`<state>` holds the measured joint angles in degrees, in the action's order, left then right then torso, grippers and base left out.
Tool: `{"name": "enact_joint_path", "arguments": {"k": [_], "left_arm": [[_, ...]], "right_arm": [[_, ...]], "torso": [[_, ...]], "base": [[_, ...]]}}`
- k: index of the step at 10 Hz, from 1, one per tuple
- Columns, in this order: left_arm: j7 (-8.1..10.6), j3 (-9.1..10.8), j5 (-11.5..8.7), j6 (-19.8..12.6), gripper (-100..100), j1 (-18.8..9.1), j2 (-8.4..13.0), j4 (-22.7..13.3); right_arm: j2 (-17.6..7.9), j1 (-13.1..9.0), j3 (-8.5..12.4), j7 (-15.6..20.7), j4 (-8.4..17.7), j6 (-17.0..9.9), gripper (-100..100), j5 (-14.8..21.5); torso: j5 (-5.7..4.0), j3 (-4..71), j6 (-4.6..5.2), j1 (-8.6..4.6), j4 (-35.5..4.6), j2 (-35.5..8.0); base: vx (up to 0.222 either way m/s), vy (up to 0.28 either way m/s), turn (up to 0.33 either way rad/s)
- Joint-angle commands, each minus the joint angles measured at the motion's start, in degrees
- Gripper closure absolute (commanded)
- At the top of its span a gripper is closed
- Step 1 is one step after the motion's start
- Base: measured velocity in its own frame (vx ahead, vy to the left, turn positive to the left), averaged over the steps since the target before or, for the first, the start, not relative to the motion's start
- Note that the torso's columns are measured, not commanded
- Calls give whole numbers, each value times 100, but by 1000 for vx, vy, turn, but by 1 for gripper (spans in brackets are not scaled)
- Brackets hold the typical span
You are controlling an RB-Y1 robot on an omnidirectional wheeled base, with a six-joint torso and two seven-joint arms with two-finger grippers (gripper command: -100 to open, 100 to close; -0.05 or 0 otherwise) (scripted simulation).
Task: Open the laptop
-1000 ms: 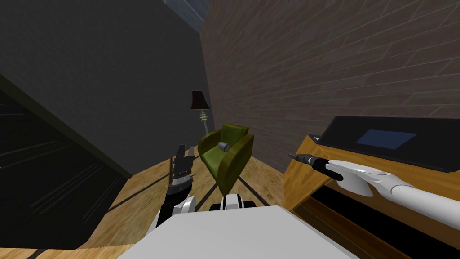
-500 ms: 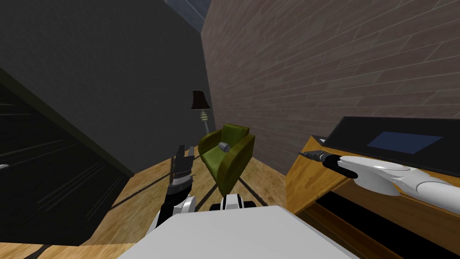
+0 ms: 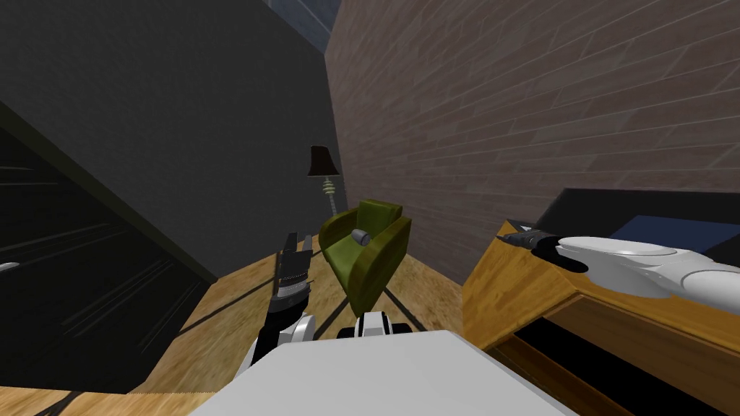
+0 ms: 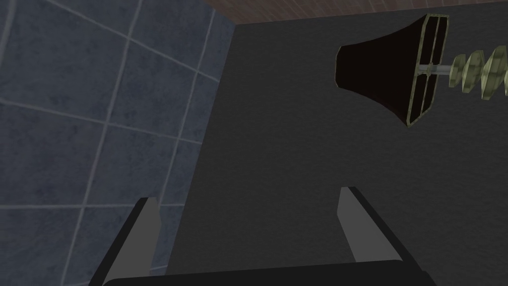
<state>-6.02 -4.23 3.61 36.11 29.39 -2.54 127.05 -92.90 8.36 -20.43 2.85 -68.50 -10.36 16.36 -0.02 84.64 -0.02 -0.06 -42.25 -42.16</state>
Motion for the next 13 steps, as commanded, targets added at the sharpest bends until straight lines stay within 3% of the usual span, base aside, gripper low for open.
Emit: {"name": "enact_joint_path", "arguments": {"k": [1, 2, 3, 5, 6, 7, 8, 9, 10, 12, 13], "left_arm": [[0, 0, 0, 0, 0, 0, 0, 0], [0, 0, 0, 0, 0, 0, 0, 0], [0, 0, 0, 0, 0, -1, 0, 0], [0, 0, 0, 0, 0, 0, 0, 0], [0, 0, 0, 0, 0, 0, 0, 0], [0, 0, 0, 0, 0, -1, 0, 0], [0, 0, 0, 0, 0, -1, -1, 0], [0, -1, 0, 0, 0, -1, -1, 0], [0, -1, 0, 0, 0, -1, -1, 0], [0, -1, 0, 0, 0, -1, -1, 0], [0, 0, 0, 0, 0, -1, -1, 0]], "right_arm": [[-196, 316, 342, -17, 186, 66, -100, 137], [-423, 314, 352, 41, 339, -8, -100, 173], [-423, 314, 352, 41, 361, -8, -100, 173], [-775, 314, 372, 144, 670, -136, -100, 234], [-822, 590, 525, 144, 634, -136, -100, 234], [-822, 620, 522, 144, 670, -136, -100, 234], [-822, 387, 372, 144, 670, -136, -100, 234], [-822, 314, 372, 144, 670, -136, -100, 234], [-991, 316, 382, 190, 800, -188, -100, 259], [-991, 316, 382, 190, 800, -188, -100, 259], [-1259, 323, 400, 265, 999, -268, -100, 299]], "torso": [[2, -7, 5, 7, -4, -13], [1, -17, 4, 12, -7, -25], [4, -15, 2, 9, -8, -23], [3, -6, 3, 3, -4, -10], [1, 0, 1, 1, -1, -2], [0, -6, 1, 8, -2, -11], [2, -13, 3, 13, -6, -20], [4, -14, 3, 14, -7, -21], [4, -11, 2, 10, -6, -17], [0, -6, 3, 3, -3, -9], [-1, -7, 3, 4, -3, -11]], "base": [[14, -16, -12], [17, -18, 20], [20, -24, 19], [44, -44, 19], [23, -30, 37], [0, 0, 0], [-2, 5, -15], [0, 0, 0], [5, -11, 32], [2, -6, 17], [9, -22, 62]]}}
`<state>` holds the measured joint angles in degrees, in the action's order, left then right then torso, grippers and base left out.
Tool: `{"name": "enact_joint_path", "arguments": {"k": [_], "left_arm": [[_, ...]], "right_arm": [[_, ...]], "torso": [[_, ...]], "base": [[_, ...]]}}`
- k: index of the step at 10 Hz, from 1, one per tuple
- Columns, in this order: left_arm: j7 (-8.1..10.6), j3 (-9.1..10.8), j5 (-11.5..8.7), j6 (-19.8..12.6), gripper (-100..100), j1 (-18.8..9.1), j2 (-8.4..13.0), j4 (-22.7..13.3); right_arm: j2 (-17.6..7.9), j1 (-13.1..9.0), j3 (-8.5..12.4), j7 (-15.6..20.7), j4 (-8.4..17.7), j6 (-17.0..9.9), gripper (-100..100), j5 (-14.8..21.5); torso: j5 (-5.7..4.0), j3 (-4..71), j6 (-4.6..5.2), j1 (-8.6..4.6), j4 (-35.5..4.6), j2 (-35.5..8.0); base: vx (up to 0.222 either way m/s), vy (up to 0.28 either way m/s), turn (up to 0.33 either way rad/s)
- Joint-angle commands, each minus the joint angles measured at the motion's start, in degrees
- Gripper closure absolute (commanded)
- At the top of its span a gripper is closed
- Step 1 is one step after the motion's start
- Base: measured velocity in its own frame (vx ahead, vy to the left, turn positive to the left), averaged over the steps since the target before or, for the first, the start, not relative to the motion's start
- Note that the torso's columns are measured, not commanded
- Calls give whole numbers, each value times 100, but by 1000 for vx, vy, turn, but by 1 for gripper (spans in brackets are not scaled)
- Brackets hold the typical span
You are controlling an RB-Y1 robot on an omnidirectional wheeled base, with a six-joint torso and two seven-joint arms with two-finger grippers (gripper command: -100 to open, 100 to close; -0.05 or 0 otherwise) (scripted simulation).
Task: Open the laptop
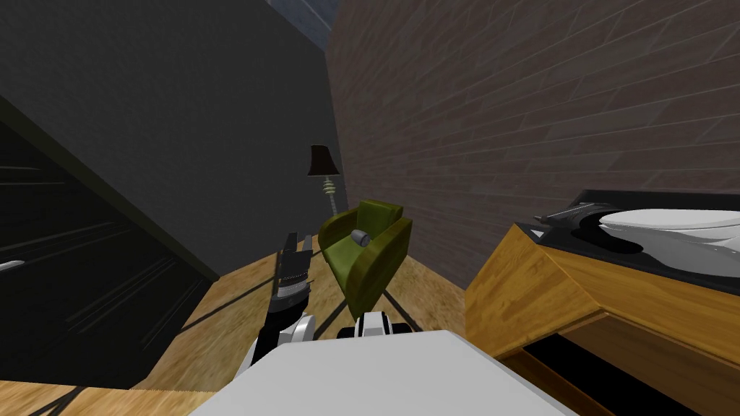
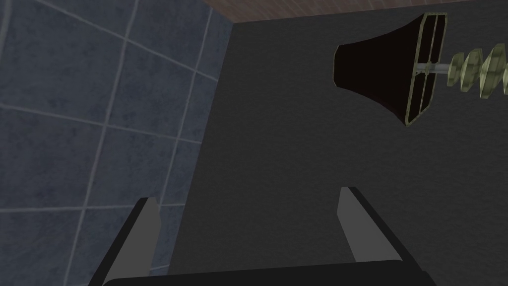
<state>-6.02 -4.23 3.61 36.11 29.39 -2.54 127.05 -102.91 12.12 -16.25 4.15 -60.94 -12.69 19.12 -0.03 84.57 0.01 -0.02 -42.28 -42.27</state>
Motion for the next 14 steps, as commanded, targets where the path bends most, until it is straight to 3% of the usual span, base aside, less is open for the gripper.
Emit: {"name": "enact_joint_path", "arguments": {"k": [1, 2, 3, 5, 6, 9, 11, 12, 13, 14], "left_arm": [[0, 0, 0, 0, 0, 0, 0, 0], [0, 0, 0, 0, 0, 0, 0, 0], [0, 0, 0, 0, 0, 0, 0, 0], [0, 0, 0, 0, 0, 0, 0, 0], [0, 0, 0, 0, 0, 0, 0, 0], [0, 0, 0, 0, 0, 0, 0, 0], [0, 0, 0, 0, 0, -1, 0, 0], [0, 0, 0, 0, 0, -1, 1, 0], [0, 1, 0, 0, 0, 0, 1, 0], [0, 0, 0, 0, 0, 1, 0, 0]], "right_arm": [[-258, 235, 42, 34, 222, -35, -100, 23], [-258, 366, 44, -93, 244, -35, -100, 23], [-258, -53, -18, 136, 244, -35, -100, 23], [-258, -53, -18, 136, 244, -35, -100, 23], [-441, -44, -4, 193, 379, -91, -100, 52], [-425, 12, 36, 61, 344, -133, -100, 90], [-511, 111, -110, 82, 554, -128, -100, -164], [-501, 127, -57, 74, 485, -127, -100, -70], [-447, 26, -19, 119, 425, -114, 100, -9], [-415, -17, 27, 138, 361, -107, 100, 69]], "torso": [[5, 3, -4, 0, 0, 1], [1, 1, 0, 1, 0, 1], [-4, -3, 4, -1, -1, -3], [2, -1, 0, 0, -1, -3], [1, 1, -2, -1, 0, 1], [5, 2, -2, 2, -1, 1], [1, 1, -10, -7, 0, -2], [-3, -1, -4, -21, -1, -4], [-2, -1, 5, -2, -2, 0], [-18, -8, 20, 22, 6, 0]], "base": [[8, -20, 59], [-2, 4, -12], [-5, 11, -35], [0, -4, 2], [8, -21, 56], [3, -8, 22], [-27, -67, 222], [-20, -53, 54], [16, 19, -196], [46, 67, -278]]}}
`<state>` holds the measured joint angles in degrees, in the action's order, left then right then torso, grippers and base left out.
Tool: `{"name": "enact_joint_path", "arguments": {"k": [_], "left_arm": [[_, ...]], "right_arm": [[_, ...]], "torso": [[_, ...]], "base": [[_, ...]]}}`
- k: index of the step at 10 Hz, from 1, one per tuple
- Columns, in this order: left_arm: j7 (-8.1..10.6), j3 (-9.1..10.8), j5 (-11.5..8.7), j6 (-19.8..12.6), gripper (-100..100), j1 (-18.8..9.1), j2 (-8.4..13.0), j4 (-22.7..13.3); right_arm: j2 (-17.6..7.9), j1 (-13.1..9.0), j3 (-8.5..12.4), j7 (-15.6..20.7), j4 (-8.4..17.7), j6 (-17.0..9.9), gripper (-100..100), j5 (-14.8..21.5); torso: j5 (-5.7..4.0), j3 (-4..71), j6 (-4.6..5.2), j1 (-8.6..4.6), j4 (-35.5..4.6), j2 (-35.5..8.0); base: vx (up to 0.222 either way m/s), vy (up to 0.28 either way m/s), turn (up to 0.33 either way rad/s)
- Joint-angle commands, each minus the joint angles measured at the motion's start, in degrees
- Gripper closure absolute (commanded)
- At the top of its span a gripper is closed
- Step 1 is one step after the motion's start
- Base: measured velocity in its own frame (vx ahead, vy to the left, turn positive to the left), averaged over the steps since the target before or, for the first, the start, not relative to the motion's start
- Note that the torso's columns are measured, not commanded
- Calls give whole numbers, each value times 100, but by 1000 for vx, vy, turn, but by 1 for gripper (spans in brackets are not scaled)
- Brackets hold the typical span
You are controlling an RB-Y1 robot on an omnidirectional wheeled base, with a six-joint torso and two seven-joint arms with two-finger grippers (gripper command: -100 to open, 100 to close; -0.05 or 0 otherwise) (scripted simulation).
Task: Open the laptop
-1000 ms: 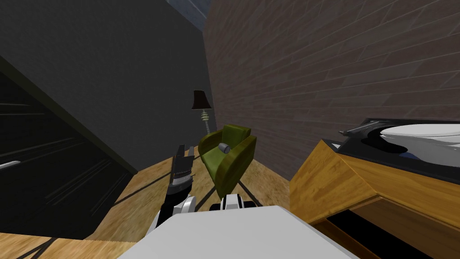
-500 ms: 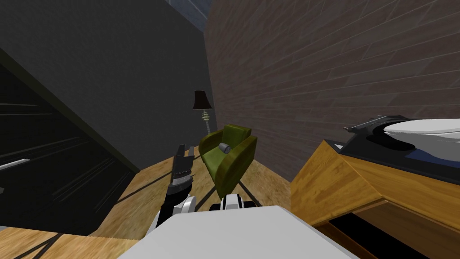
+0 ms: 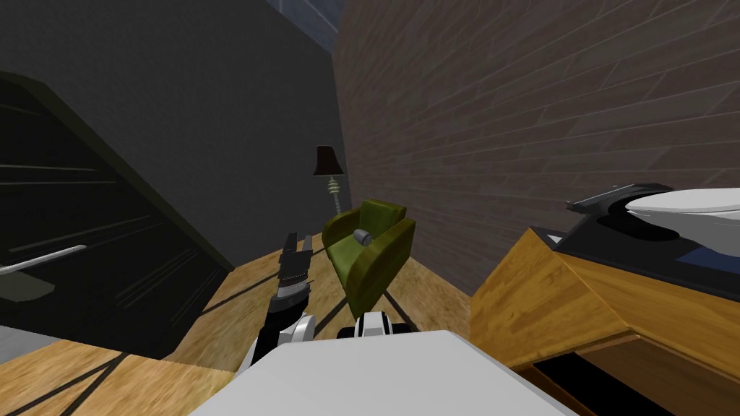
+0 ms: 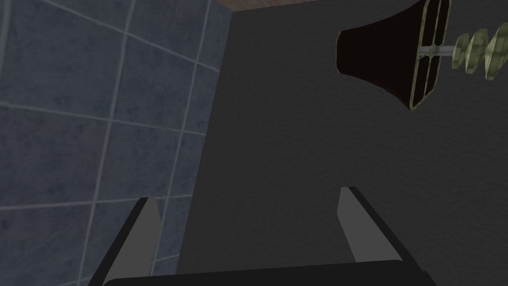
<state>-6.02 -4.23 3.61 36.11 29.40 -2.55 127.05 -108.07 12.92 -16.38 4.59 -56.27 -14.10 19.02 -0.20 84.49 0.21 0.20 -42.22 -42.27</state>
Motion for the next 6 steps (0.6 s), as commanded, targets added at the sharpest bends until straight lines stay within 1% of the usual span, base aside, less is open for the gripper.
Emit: {"name": "enact_joint_path", "arguments": {"k": [1, 2, 3, 4, 6], "left_arm": [[0, -1, 0, 0, 0, 0, -1, 0], [0, -1, 0, 0, 0, -1, 0, 0], [0, 0, 0, 0, 0, -1, 0, 0], [0, 0, 0, 0, 0, -1, 0, 0], [0, 0, 0, 0, 0, -1, 0, 0]], "right_arm": [[-19, -35, 59, -19, -41, -16, 100, 91], [-265, 31, -26, -143, -111, 202, 100, -36], [-265, 31, -26, -143, -111, 202, 100, -36], [-480, 105, -125, -260, -196, 441, 100, -175], [-492, 105, -125, -260, -196, 441, 100, -175]], "torso": [[-29, -8, -1, -5, 10, -1], [-30, -4, -32, -41, 11, -4], [-12, 12, -36, -56, 7, 9], [-7, 24, -38, -60, 9, 25], [-6, 34, -52, -39, 20, 41]], "base": [[1, 30, -72], [-1, 5, -20], [0, 0, 0], [-2, 4, -11], [1, -2, 7]]}}
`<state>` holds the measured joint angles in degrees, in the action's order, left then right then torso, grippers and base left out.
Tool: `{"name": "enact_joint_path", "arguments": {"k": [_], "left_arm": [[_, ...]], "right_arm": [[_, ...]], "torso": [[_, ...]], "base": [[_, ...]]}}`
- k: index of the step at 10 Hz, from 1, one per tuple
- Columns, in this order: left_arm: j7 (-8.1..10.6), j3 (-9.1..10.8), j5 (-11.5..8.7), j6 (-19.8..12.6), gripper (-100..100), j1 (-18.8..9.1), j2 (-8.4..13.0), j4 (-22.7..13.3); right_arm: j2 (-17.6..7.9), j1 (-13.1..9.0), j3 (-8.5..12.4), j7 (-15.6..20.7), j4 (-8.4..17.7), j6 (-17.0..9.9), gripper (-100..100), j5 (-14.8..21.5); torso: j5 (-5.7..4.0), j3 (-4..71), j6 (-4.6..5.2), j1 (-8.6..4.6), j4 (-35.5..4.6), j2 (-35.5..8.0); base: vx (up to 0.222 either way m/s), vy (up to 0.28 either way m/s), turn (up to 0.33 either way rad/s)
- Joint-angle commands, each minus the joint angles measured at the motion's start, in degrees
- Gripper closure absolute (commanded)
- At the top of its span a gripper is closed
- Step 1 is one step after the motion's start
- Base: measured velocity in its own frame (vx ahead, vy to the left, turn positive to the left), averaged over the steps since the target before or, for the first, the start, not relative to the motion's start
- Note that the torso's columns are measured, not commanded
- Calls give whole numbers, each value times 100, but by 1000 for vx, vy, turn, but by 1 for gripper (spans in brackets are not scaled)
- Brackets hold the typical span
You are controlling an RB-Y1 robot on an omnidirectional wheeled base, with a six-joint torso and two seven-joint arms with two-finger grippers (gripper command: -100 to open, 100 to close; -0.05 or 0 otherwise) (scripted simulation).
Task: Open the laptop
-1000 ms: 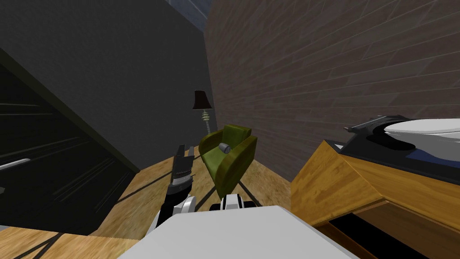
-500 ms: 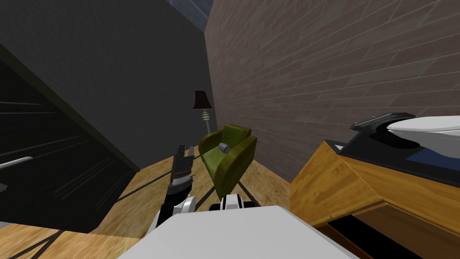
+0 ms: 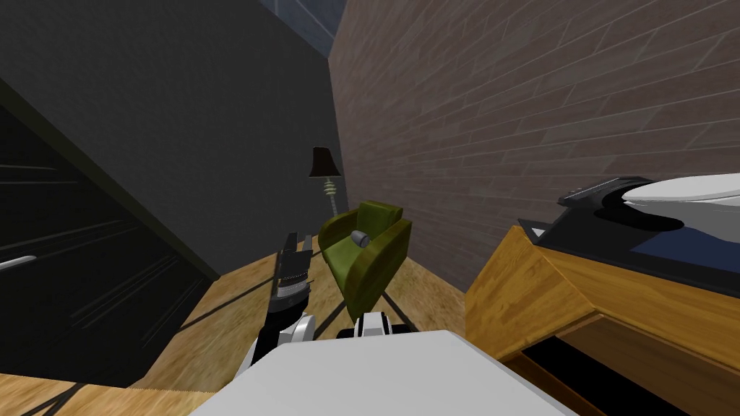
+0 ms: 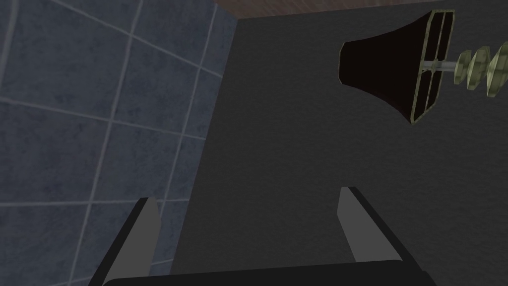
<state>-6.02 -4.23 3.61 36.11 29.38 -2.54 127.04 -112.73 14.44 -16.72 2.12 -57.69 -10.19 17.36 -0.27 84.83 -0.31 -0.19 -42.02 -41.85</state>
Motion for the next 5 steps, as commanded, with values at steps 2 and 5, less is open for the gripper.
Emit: {"name": "enact_joint_path", "arguments": {"k": [2, 5], "left_arm": [[0, 0, 0, 0, 0, 0, 0, 0], [0, 0, 0, 0, 0, 0, 0, 0]], "right_arm": [[-25, -47, -91, -13, -54, 49, 100, -9], [-25, -47, -91, -13, -54, 49, 100, -9]], "torso": [[0, 0, 3, 1, 0, 0], [-3, -18, 24, 0, -10, -25]], "base": [[3, -7, 20], [-1, 1, -4]]}}
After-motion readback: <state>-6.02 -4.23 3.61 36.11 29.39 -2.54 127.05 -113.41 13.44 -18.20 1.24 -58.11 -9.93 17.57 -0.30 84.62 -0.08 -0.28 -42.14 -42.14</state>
